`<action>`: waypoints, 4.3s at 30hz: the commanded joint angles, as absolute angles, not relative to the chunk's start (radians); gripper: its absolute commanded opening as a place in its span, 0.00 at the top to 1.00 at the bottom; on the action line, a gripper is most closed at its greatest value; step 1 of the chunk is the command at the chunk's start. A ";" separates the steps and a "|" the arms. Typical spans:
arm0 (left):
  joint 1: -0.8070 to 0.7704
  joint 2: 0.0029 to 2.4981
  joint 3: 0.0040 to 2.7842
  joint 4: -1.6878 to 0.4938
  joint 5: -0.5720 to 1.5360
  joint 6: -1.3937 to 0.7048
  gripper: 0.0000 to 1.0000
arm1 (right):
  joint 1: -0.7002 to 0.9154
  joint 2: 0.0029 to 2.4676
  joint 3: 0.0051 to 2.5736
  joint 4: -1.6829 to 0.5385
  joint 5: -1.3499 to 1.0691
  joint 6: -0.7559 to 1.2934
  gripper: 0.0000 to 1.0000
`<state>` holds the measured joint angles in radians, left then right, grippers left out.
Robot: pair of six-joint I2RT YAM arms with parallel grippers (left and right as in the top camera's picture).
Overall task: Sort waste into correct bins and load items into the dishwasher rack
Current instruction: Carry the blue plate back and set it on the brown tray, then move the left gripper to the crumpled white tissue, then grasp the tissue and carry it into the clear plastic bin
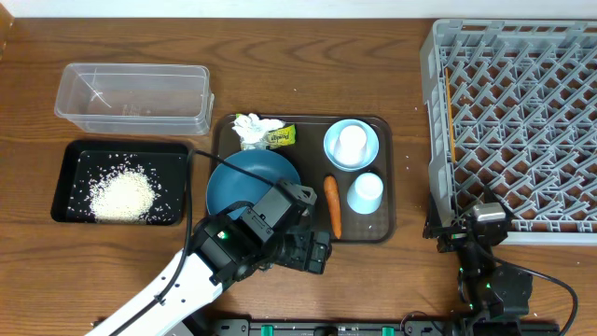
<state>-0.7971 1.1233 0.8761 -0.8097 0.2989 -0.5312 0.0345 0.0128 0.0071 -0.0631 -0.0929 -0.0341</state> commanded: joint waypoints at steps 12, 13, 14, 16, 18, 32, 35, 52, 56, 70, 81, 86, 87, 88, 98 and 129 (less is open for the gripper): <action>-0.798 1.130 0.888 -0.838 0.505 -0.631 0.00 | 0.025 0.009 0.006 -0.067 -0.086 -0.031 0.01; -0.798 1.130 0.888 -0.832 0.505 -0.631 0.00 | 0.025 0.009 0.006 -0.067 -0.086 -0.031 0.01; -0.798 1.130 0.888 -0.825 0.505 -0.631 0.00 | 0.025 0.009 0.006 -0.067 -0.086 -0.031 0.01; -0.798 1.130 0.888 -0.814 0.505 -0.631 0.00 | 0.025 0.009 0.006 -0.067 -0.086 -0.031 0.01; -0.798 1.130 0.888 -0.794 0.501 -0.630 0.00 | 0.025 0.009 0.006 -0.067 -0.086 -0.031 0.01; -0.795 1.130 0.888 -0.773 -0.317 -0.630 0.00 | 0.025 0.009 0.006 -0.068 -0.086 -0.031 0.01; -0.795 1.130 0.888 -0.773 -0.400 -0.630 0.00 | 0.025 0.009 0.006 -0.067 -0.086 -0.031 0.01; -0.749 1.148 0.888 -0.678 -0.336 -0.581 0.00 | 0.025 0.009 0.006 -0.067 -0.086 -0.031 0.01; -0.629 1.183 0.919 -0.648 -0.160 -0.473 0.00 | 0.025 0.009 0.006 -0.067 -0.086 -0.031 0.01; -0.386 1.468 1.306 -0.831 0.070 -0.133 0.00 | 0.025 0.009 0.006 -0.067 -0.086 -0.031 0.01; -0.388 1.625 1.313 -0.546 -0.143 -0.125 0.00 | 0.025 0.009 0.006 -0.067 -0.086 -0.031 0.01; -0.381 1.738 1.313 -0.485 -0.144 -0.124 0.00 | 0.025 0.009 0.006 -0.067 -0.086 -0.031 0.01; -0.377 1.757 1.313 -0.477 -0.144 -0.124 0.00 | 0.025 0.009 0.006 -0.067 -0.086 -0.031 0.01; -0.373 1.779 1.313 -0.467 -0.143 -0.124 0.01 | 0.025 0.009 0.006 -0.067 -0.086 -0.031 0.01; -0.292 1.864 1.313 -0.416 -0.143 -0.155 0.04 | 0.025 0.009 0.006 -0.067 -0.086 -0.031 0.01; -0.279 1.933 1.314 -0.383 -0.090 -0.154 0.21 | 0.025 0.009 0.006 -0.067 -0.086 -0.031 0.01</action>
